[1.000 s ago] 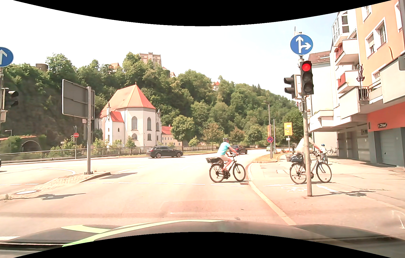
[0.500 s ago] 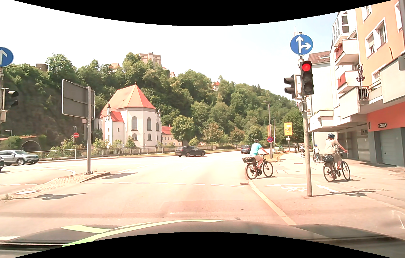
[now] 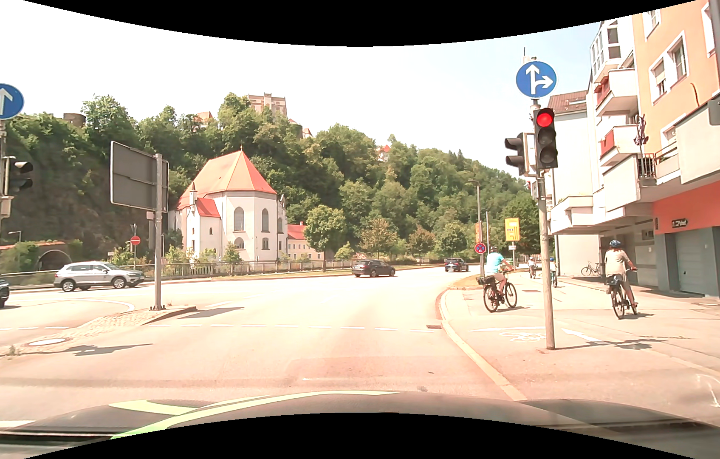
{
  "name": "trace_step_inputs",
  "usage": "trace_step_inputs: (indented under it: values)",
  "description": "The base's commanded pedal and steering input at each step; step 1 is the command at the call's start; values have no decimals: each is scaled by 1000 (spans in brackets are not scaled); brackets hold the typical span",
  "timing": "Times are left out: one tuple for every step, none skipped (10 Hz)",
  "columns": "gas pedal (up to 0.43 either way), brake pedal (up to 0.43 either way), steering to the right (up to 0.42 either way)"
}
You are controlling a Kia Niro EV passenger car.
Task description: Follow the waypoints while adhering to traffic rules and regulations
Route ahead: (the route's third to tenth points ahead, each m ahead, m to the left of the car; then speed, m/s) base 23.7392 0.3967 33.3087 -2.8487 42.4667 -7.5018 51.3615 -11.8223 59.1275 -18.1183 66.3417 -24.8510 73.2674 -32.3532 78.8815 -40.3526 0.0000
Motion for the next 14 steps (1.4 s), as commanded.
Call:
trace_step_inputs:
  values:
    - [0, 323, 40]
    - [0, 329, 41]
    - [0, 323, 40]
    - [0, 323, 40]
    - [0, 329, 40]
    - [0, 323, 40]
    - [0, 323, 40]
    - [0, 323, 40]
    - [0, 323, 40]
    - [0, 329, 40]
    - [0, 329, 40]
    - [0, 329, 40]
    - [0, 329, 40]
    - [0, 329, 40]
